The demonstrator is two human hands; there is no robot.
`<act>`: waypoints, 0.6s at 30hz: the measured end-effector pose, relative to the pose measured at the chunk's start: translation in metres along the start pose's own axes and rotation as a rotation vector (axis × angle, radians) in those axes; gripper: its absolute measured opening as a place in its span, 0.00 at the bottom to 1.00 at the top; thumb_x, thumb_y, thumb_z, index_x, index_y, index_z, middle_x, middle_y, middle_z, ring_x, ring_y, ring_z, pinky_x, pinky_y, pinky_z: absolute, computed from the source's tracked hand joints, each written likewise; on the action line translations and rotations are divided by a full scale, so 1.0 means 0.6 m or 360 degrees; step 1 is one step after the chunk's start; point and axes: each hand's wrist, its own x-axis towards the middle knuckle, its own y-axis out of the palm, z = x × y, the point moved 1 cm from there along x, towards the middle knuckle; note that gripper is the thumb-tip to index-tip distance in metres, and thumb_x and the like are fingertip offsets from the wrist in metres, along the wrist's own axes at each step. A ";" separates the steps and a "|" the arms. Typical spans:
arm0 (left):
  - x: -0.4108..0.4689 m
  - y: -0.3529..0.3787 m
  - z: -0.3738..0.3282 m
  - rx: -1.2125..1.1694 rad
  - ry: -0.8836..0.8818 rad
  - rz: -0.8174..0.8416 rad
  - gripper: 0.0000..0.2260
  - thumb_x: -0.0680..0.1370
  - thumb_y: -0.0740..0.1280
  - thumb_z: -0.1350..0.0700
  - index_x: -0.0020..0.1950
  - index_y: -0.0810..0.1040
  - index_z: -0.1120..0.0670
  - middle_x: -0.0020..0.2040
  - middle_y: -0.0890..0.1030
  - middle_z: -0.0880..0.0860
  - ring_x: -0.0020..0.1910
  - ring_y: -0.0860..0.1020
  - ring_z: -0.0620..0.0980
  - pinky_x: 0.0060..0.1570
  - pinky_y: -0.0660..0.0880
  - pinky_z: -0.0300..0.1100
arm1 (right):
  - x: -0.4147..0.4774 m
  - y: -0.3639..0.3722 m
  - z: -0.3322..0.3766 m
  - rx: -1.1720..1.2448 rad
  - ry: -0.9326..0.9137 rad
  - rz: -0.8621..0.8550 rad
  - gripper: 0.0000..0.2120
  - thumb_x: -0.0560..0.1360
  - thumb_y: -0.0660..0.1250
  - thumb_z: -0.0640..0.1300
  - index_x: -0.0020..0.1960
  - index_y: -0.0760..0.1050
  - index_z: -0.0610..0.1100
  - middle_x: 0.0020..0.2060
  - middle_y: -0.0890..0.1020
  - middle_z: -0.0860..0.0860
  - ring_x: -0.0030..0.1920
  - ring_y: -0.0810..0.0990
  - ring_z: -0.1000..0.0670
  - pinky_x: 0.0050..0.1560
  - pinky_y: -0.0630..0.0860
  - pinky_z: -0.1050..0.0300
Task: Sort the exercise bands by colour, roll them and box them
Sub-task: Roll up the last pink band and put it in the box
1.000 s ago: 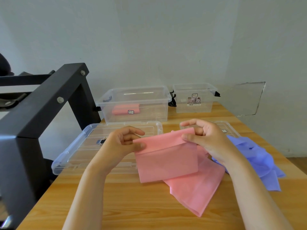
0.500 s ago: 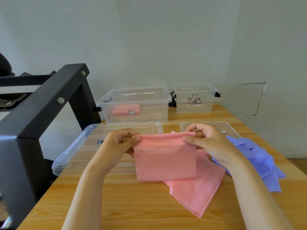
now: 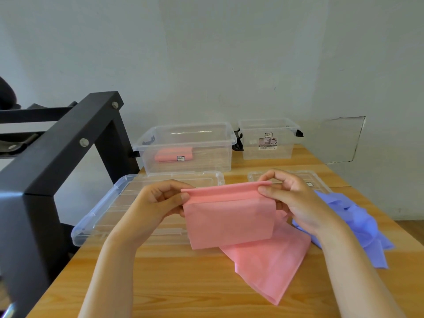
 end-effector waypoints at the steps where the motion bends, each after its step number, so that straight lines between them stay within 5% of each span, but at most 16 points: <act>1: 0.000 -0.001 0.000 -0.0016 0.0016 -0.0005 0.09 0.72 0.67 0.59 0.49 0.83 0.59 0.38 0.83 0.55 0.36 0.80 0.49 0.38 0.78 0.37 | 0.000 0.001 0.001 0.0036 -0.0005 -0.0006 0.06 0.77 0.63 0.30 0.44 0.73 0.40 0.24 0.78 0.54 0.23 0.75 0.59 0.20 0.66 0.71; 7: 0.005 0.001 0.005 0.0054 0.0098 -0.0101 0.08 0.78 0.64 0.65 0.49 0.83 0.59 0.37 0.81 0.55 0.34 0.76 0.50 0.36 0.77 0.37 | 0.002 0.001 -0.003 0.0220 -0.0022 -0.0019 0.09 0.75 0.62 0.28 0.42 0.74 0.39 0.27 0.80 0.51 0.25 0.77 0.57 0.23 0.69 0.69; 11: 0.004 0.001 0.003 -0.0190 0.0104 -0.0052 0.07 0.70 0.73 0.52 0.44 0.86 0.51 0.37 0.82 0.53 0.34 0.77 0.47 0.36 0.77 0.37 | 0.006 -0.004 -0.009 0.0358 -0.0046 -0.0006 0.14 0.73 0.63 0.29 0.36 0.79 0.44 0.28 0.79 0.50 0.26 0.77 0.55 0.26 0.71 0.66; 14: 0.003 -0.004 0.004 -0.0318 0.0112 0.0026 0.17 0.63 0.79 0.43 0.45 0.86 0.52 0.41 0.84 0.53 0.38 0.80 0.48 0.40 0.79 0.38 | 0.009 -0.004 -0.013 0.0398 -0.0059 0.0017 0.12 0.69 0.65 0.33 0.33 0.80 0.48 0.27 0.76 0.50 0.26 0.73 0.55 0.28 0.70 0.65; 18: 0.001 -0.005 0.002 -0.0357 0.0119 0.0069 0.05 0.69 0.72 0.55 0.42 0.86 0.53 0.42 0.84 0.55 0.42 0.81 0.50 0.42 0.79 0.40 | 0.014 -0.007 -0.018 0.0317 -0.0069 0.0000 0.21 0.75 0.57 0.28 0.32 0.79 0.44 0.27 0.75 0.51 0.27 0.73 0.55 0.29 0.71 0.66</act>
